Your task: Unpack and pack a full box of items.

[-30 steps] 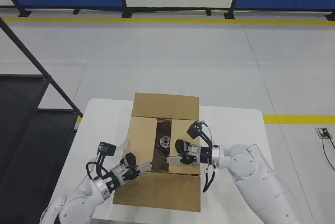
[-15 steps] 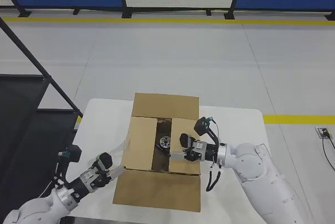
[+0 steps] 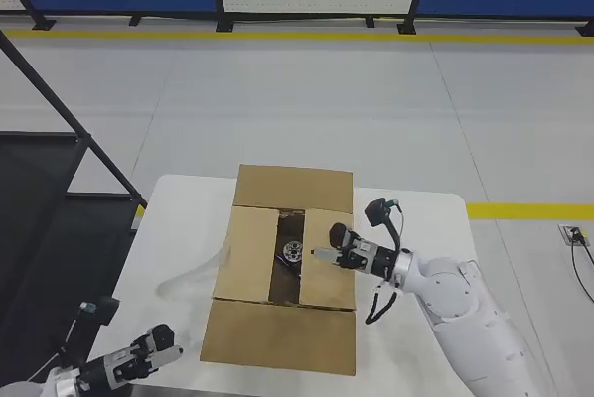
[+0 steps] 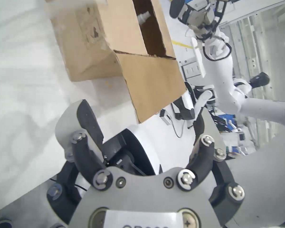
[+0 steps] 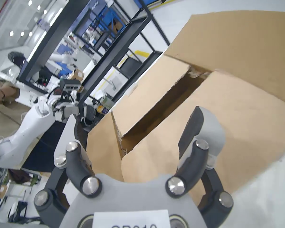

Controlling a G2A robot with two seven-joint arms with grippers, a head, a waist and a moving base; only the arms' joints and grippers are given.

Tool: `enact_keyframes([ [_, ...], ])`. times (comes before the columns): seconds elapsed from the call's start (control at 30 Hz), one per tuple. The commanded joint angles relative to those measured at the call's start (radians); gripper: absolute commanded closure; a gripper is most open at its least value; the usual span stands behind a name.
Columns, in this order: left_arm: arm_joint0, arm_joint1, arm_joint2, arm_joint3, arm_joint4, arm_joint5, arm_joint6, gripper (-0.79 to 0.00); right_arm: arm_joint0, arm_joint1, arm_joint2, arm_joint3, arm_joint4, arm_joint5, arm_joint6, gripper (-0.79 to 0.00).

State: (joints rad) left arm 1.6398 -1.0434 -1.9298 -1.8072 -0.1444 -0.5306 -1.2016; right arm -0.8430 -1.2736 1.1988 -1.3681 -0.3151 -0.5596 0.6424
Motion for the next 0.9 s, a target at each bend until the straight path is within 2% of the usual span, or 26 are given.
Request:
enact_keyframes([
  [0.0,-0.018,0.004,0.03,0.006,-0.014,0.008,-0.043,-0.785,0.004,0.0,0.009,0.027,0.022,-0.003,-0.038,-0.785],
  [0.17,-0.04,0.012,0.101,0.007,-0.049,0.023,-0.111,-0.785,0.026,-0.004,0.011,0.099,0.068,-0.009,-0.086,-0.785],
  [0.37,-0.063,0.018,0.168,0.009,-0.063,0.035,-0.119,-0.785,0.091,-0.017,-0.019,0.213,0.093,0.011,-0.128,-0.785],
  [0.53,-0.07,0.023,0.175,-0.009,-0.129,0.043,-0.114,-0.785,0.149,-0.037,-0.057,0.313,0.108,0.062,-0.202,-0.785],
  [0.67,-0.069,0.028,0.165,-0.036,-0.16,0.052,-0.107,-0.785,0.169,-0.048,-0.061,0.369,0.117,0.021,-0.315,-0.785],
  [0.77,-0.064,0.031,0.164,-0.049,-0.166,0.048,-0.094,-0.785,0.179,-0.05,-0.051,0.4,0.113,0.004,-0.356,-0.785],
  [0.87,-0.064,0.033,0.165,-0.058,-0.171,0.045,-0.078,-0.785,0.203,-0.054,-0.058,0.43,0.088,0.051,-0.379,-0.785],
])
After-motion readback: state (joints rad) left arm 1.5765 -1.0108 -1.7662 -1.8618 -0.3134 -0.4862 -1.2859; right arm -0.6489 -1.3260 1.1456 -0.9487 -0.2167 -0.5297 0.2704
